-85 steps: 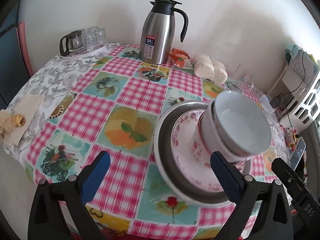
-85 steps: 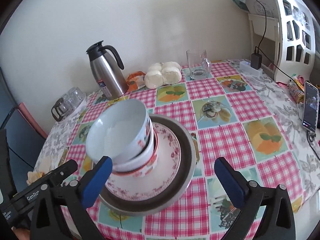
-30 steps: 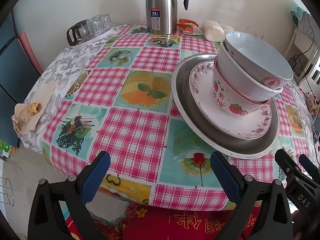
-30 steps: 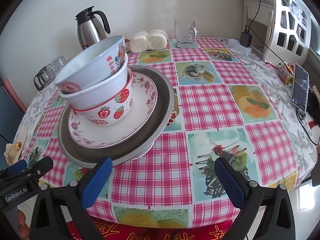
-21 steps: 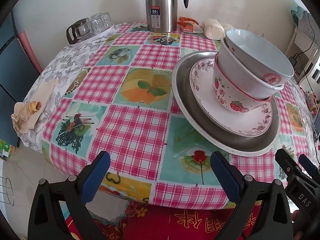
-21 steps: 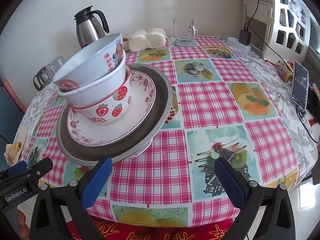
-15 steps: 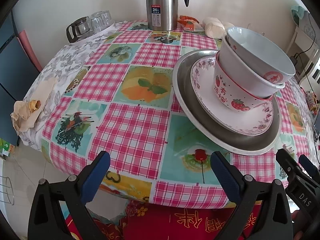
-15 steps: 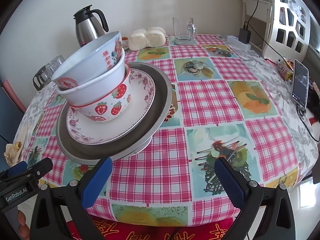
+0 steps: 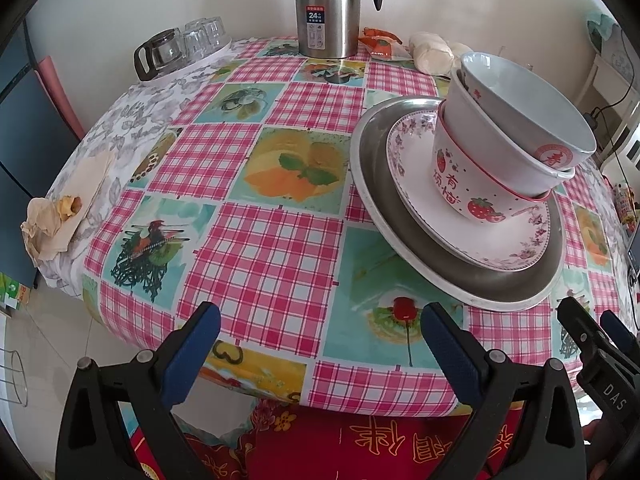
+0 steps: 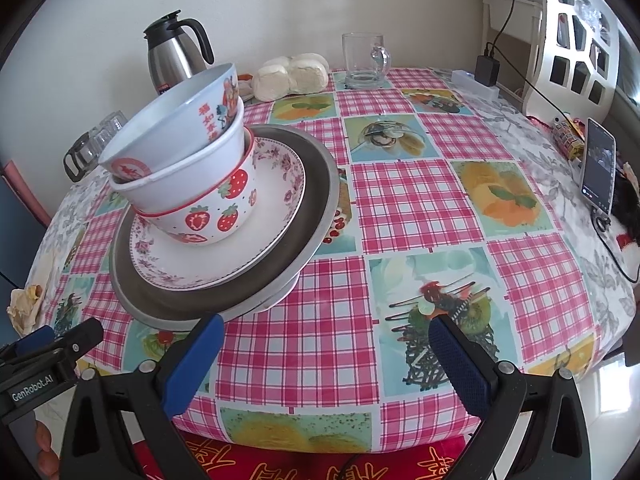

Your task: Organize plates and bowls

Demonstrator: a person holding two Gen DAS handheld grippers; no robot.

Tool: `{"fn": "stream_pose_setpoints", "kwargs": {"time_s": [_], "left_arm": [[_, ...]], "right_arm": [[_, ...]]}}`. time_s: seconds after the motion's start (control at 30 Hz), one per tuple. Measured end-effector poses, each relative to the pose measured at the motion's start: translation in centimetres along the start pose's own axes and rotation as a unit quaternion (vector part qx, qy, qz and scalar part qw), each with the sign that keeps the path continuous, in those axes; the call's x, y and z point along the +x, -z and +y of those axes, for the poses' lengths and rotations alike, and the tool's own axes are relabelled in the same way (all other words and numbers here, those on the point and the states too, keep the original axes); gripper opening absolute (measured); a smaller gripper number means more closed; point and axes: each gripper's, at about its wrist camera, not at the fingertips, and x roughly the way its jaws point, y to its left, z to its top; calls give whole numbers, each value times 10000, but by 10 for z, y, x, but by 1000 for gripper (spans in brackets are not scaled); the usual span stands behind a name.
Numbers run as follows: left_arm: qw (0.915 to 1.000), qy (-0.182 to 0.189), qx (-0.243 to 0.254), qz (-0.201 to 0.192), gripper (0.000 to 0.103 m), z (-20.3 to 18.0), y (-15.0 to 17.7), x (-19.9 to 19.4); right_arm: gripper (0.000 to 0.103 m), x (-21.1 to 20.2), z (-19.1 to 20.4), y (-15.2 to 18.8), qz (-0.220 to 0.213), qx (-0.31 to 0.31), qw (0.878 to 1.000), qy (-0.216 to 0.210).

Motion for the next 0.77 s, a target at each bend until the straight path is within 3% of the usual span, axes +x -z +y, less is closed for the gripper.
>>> {"fn": "stream_pose_setpoints", "kwargs": {"time_s": [0.77], "left_arm": [[10000,5,-59,5,100,3,-3,0]], "right_arm": [[103,0,-1,-3,13,-54,10000,38]]}}
